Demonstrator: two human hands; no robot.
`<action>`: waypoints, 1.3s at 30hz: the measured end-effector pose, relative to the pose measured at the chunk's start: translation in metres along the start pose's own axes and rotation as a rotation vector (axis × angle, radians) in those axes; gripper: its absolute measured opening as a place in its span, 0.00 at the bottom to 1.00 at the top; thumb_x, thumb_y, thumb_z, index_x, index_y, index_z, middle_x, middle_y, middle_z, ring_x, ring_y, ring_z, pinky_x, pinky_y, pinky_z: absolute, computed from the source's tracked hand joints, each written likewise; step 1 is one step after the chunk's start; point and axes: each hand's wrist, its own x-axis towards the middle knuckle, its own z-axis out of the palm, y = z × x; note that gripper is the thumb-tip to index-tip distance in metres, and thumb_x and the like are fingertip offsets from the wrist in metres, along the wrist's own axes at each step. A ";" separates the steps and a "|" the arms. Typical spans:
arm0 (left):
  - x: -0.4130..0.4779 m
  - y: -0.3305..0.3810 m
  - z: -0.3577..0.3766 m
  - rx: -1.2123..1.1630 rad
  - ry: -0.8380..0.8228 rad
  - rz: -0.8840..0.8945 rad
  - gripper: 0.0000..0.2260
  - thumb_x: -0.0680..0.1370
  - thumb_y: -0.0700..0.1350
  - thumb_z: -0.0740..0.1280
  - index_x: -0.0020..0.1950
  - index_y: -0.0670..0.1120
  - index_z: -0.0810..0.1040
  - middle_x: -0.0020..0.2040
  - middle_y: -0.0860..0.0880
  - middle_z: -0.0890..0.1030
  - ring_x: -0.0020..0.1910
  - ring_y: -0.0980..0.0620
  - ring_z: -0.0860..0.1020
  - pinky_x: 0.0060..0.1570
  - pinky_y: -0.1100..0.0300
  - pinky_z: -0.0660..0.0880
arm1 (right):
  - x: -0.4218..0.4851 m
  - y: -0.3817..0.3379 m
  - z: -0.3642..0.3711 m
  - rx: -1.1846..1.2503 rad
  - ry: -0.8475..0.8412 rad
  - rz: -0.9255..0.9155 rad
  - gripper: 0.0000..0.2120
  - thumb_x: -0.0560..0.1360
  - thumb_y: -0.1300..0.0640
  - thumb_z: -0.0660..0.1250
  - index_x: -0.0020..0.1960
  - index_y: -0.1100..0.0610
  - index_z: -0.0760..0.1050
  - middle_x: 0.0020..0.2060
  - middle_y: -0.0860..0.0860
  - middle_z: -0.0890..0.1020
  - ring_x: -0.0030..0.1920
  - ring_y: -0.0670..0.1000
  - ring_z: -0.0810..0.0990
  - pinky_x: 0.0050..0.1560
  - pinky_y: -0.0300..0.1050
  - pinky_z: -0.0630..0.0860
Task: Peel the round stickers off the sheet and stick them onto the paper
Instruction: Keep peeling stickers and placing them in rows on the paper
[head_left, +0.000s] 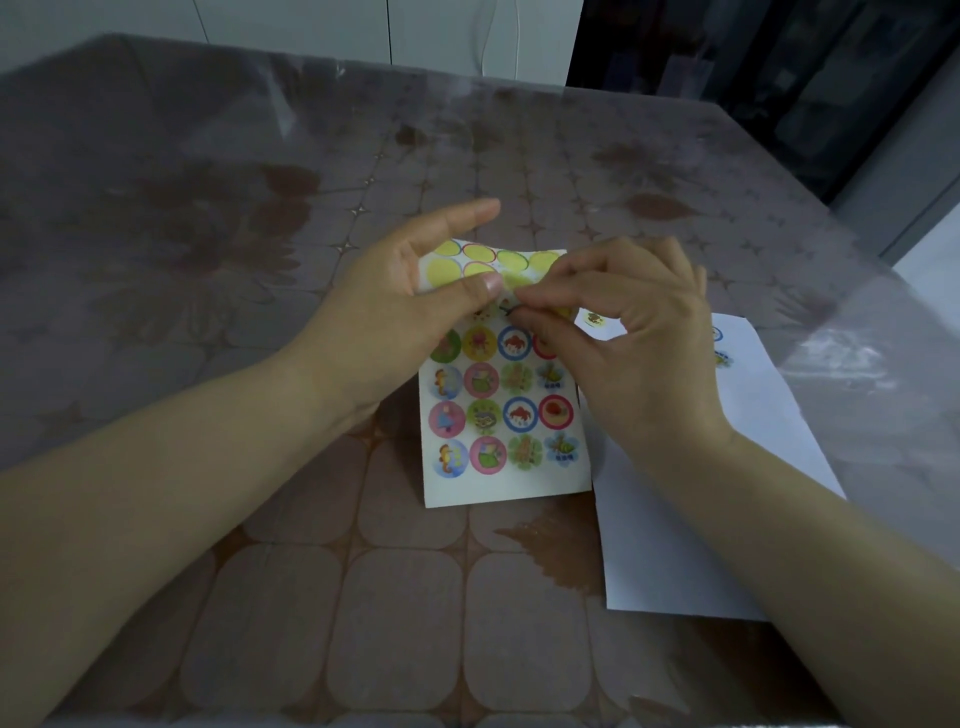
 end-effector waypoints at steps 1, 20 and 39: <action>0.000 0.000 0.000 -0.015 0.004 -0.013 0.19 0.76 0.36 0.66 0.64 0.53 0.74 0.58 0.48 0.79 0.51 0.56 0.80 0.50 0.62 0.76 | 0.000 0.000 0.000 0.001 -0.006 -0.011 0.06 0.69 0.50 0.68 0.44 0.49 0.83 0.42 0.38 0.75 0.45 0.47 0.71 0.50 0.41 0.62; -0.003 0.001 -0.001 0.096 -0.152 -0.088 0.35 0.68 0.31 0.72 0.68 0.57 0.67 0.53 0.46 0.82 0.47 0.52 0.83 0.42 0.62 0.80 | 0.009 -0.004 -0.018 0.540 -0.269 0.575 0.07 0.67 0.61 0.74 0.34 0.51 0.79 0.27 0.42 0.79 0.29 0.38 0.73 0.31 0.30 0.69; 0.001 -0.001 0.001 -0.146 -0.101 -0.273 0.32 0.62 0.37 0.71 0.63 0.56 0.72 0.44 0.48 0.85 0.43 0.48 0.84 0.37 0.59 0.80 | -0.004 0.040 -0.071 0.198 -0.449 0.908 0.04 0.66 0.55 0.74 0.34 0.54 0.83 0.24 0.44 0.78 0.27 0.42 0.70 0.35 0.36 0.66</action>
